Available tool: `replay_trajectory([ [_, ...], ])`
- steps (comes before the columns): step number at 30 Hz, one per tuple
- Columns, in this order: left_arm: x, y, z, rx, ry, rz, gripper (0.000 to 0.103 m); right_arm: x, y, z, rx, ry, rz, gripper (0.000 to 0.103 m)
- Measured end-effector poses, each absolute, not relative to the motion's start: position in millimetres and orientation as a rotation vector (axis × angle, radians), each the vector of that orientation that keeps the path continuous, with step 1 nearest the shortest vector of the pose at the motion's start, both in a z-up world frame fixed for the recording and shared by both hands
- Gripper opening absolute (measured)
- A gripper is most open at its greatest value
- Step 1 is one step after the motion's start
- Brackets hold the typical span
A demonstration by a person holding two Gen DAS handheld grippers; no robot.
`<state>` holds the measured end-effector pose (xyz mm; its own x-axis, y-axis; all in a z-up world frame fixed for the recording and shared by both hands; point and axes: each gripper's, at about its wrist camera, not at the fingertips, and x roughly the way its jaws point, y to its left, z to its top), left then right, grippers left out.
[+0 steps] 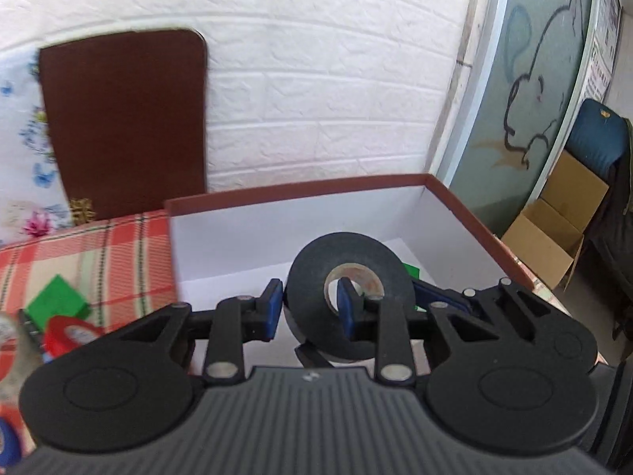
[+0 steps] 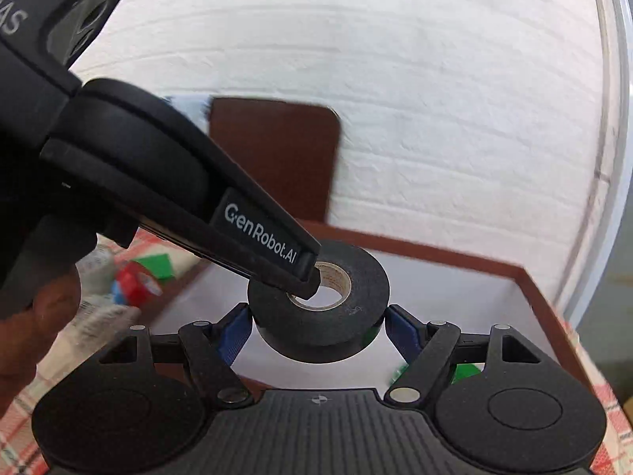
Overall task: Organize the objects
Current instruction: 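Lower the black tape into the brown box and open the left gripper, then grasp the blue tape roll with the left gripper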
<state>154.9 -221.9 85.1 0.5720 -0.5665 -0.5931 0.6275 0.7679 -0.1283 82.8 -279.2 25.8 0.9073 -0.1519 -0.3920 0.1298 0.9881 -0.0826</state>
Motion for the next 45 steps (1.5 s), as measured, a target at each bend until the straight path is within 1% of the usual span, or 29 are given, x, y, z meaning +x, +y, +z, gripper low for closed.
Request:
replay_trajectory([
  [1, 161, -231, 79, 0.105, 0.672, -0.701, 0.032, 88, -286, 22, -0.03, 0.411, -0.149, 0.075],
  [3, 171, -242, 66, 0.118, 0.695, -0.692, 0.033, 95, -293, 19, 0.004, 0.402, -0.153, 0.08],
  [4, 173, -245, 61, 0.135, 0.705, -0.682, 0.033, 97, -293, 19, 0.007, 0.393, -0.159, 0.081],
  [7, 168, -240, 58, 0.149, 0.702, -0.696, 0.033, 93, -287, 17, 0.005, 0.353, -0.197, 0.078],
  [8, 163, -234, 62, 0.144, 0.687, -0.713, 0.033, 89, -284, 17, 0.013, 0.331, -0.202, 0.074],
  [11, 137, -202, 77, 0.131, 0.598, -0.758, 0.035, 68, -264, 20, 0.032, 0.244, -0.172, 0.07],
  [13, 116, -169, 85, 0.108, 0.545, -0.764, 0.043, 54, -246, 21, 0.023, 0.183, -0.14, 0.07],
  [14, 107, -149, 87, 0.085, 0.525, -0.762, 0.045, 52, -234, 20, 0.017, 0.172, -0.102, 0.069],
  [15, 99, -128, 86, 0.066, 0.515, -0.752, 0.046, 50, -222, 18, 0.011, 0.18, -0.054, 0.069],
  [16, 93, -108, 83, 0.056, 0.516, -0.729, 0.047, 13, -215, 27, 0.003, 0.201, 0.004, 0.068],
  [18, 86, -68, 71, 0.053, 0.536, -0.644, 0.047, 18, -187, 17, -0.031, 0.274, 0.104, 0.063],
  [20, 87, -25, 52, 0.041, 0.593, -0.53, 0.047, 27, -157, 5, -0.076, 0.357, 0.182, 0.054],
  [22, 95, 18, 32, 0.003, 0.675, -0.382, 0.046, 39, -129, -2, -0.118, 0.414, 0.255, 0.052],
  [25, 104, 78, 13, -0.093, 0.747, -0.216, 0.045, 44, -74, 4, -0.164, 0.452, 0.352, 0.052],
  [28, 108, 121, 11, -0.187, 0.748, -0.16, 0.045, 65, -31, 8, -0.192, 0.475, 0.395, 0.051],
  [30, 111, 139, 12, -0.21, 0.734, -0.143, 0.045, 94, -16, 8, -0.189, 0.505, 0.395, 0.052],
  [32, 114, 149, 13, -0.231, 0.725, -0.132, 0.045, 124, -9, 1, -0.174, 0.564, 0.379, 0.059],
  [34, 117, 158, 11, -0.253, 0.727, -0.126, 0.045, 142, -5, -11, -0.157, 0.614, 0.38, 0.06],
  [36, 118, 163, 9, -0.266, 0.732, -0.131, 0.045, 146, -2, -18, -0.146, 0.628, 0.395, 0.056],
  [41, 115, 159, 1, -0.285, 0.76, -0.172, 0.045, 107, -14, -16, -0.197, 0.618, 0.411, 0.056],
  [45, 103, 131, 2, -0.272, 0.789, -0.283, 0.045, 48, -42, -20, -0.23, 0.594, 0.368, 0.056],
])
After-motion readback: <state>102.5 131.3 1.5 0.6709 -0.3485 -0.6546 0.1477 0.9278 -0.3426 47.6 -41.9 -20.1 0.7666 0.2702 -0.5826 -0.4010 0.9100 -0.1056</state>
